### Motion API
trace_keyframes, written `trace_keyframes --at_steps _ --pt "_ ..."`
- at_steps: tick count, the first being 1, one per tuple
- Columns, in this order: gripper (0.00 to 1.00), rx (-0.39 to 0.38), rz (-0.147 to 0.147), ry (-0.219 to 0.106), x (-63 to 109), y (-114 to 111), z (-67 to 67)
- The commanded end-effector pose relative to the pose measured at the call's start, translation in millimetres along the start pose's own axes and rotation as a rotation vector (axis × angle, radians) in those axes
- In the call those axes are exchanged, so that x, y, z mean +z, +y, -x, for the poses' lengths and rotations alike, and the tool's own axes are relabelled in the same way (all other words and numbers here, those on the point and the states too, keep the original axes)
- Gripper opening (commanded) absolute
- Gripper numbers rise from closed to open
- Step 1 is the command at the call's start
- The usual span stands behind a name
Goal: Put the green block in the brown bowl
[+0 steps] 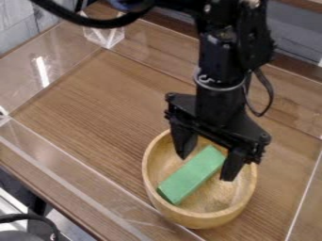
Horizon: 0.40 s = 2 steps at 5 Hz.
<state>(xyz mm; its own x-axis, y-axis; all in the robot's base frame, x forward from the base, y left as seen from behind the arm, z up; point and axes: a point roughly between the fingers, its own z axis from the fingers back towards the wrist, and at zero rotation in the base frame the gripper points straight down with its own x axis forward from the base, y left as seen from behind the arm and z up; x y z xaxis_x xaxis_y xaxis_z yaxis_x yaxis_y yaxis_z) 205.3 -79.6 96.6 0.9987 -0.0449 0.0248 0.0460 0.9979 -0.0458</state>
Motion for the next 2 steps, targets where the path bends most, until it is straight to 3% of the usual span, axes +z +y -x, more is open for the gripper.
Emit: trace_keyframes --at_steps 1,2 --pt "1.0 0.008 0.025 -0.063 19.6 0.6 -11.0" --pt "1.0 0.013 0.033 -0.07 26.8 4.1 -14.3"
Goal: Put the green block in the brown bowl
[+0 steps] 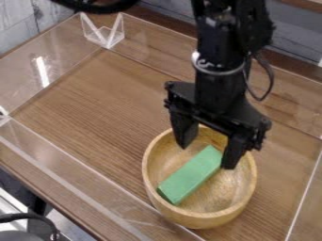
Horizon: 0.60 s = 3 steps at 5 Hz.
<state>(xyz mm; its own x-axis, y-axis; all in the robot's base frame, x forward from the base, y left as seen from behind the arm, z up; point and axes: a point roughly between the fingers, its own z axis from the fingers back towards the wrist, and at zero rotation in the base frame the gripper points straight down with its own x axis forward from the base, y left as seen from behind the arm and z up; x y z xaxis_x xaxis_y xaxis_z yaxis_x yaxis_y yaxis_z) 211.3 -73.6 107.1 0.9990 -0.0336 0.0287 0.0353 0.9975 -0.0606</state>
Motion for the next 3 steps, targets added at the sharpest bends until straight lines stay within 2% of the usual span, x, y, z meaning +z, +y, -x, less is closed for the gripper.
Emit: trace_keyframes --at_steps 1,2,3 --pt "1.0 0.007 0.026 -0.077 25.6 5 -14.8" --pt "1.0 0.003 0.04 -0.099 46.3 14 -22.2" --pt "1.0 0.011 0.032 -0.129 66.7 24 -25.7"
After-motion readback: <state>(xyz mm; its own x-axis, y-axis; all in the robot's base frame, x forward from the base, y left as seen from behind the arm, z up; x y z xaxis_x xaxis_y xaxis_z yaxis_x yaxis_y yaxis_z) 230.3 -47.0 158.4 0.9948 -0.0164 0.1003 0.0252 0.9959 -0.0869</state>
